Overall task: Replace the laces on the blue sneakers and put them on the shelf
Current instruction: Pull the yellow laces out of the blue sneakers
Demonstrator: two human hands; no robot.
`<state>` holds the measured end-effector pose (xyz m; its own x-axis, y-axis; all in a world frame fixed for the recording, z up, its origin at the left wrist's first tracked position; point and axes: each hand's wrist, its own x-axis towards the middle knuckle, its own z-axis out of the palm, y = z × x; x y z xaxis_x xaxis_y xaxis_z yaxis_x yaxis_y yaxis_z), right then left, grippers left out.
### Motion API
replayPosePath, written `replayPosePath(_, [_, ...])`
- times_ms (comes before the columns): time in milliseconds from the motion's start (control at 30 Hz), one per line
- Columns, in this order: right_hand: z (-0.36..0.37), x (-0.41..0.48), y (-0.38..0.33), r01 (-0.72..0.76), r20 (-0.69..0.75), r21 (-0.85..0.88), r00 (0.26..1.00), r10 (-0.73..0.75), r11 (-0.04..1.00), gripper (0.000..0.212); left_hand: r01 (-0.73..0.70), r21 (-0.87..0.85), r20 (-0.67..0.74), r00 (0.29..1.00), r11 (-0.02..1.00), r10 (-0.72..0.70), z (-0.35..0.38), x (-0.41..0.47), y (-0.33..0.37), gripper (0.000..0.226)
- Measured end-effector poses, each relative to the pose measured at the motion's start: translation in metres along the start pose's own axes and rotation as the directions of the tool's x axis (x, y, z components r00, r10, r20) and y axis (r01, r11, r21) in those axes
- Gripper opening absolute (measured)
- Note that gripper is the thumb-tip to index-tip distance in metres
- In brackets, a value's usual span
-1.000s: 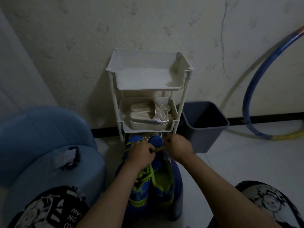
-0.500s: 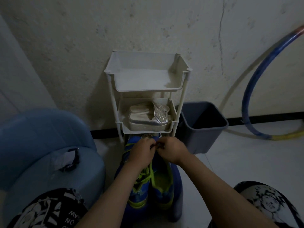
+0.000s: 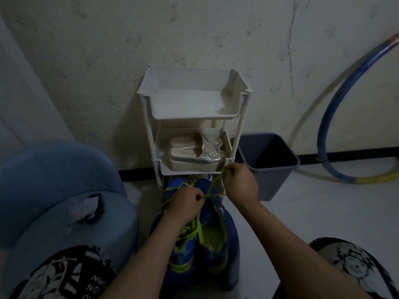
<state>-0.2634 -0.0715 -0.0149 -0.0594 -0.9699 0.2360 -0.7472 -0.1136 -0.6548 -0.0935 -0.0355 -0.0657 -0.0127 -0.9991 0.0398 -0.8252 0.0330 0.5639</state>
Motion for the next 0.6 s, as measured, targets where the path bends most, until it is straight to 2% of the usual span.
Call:
replayPosePath(100, [0.006,-0.004,0.005,0.142,0.140,-0.127,0.982,-0.124,0.982,0.040,-0.027,0.007,-0.024,0.999,1.000,0.027,0.001,0.001,0.000,0.011])
replayPosePath(200, [0.012,-0.006,0.004,0.256,0.347,-0.069,0.912,-0.218,0.964,0.051,-0.048,0.046,-0.069,0.996,0.998,0.051,-0.001,0.001,0.003,0.014])
replayPosePath(267, [0.015,-0.010,-0.001,0.272,0.467,-0.034,0.855,-0.225,0.962,0.045,-0.056,0.064,-0.092,0.994,0.996,0.062,-0.002,0.001,0.004,0.016])
replayPosePath(333, [0.017,-0.012,-0.002,0.315,0.539,-0.076,0.811,-0.227,0.946,0.027,-0.066,0.053,-0.093,0.993,0.996,0.071,-0.002,0.001,0.004,0.016])
replayPosePath(400, [0.018,-0.009,0.000,0.331,0.560,-0.129,0.802,-0.207,0.935,0.020,-0.063,0.017,-0.083,0.994,0.998,0.064,-0.002,0.001,0.003,0.014])
replayPosePath(500, [0.018,-0.005,0.004,0.206,0.559,-0.089,0.820,-0.123,0.974,0.018,-0.032,-0.042,-0.051,0.998,0.999,0.030,-0.002,0.000,0.002,0.007])
replayPosePath(567, [0.018,-0.006,0.004,0.110,0.513,-0.035,0.855,-0.077,0.993,0.018,-0.020,-0.044,-0.016,1.000,0.999,0.019,-0.002,0.000,0.002,0.006])
replayPosePath(600, [0.017,-0.007,0.003,0.063,0.442,-0.008,0.895,-0.053,0.998,0.019,-0.012,-0.045,-0.002,1.000,0.999,0.012,-0.002,0.000,0.001,0.007])
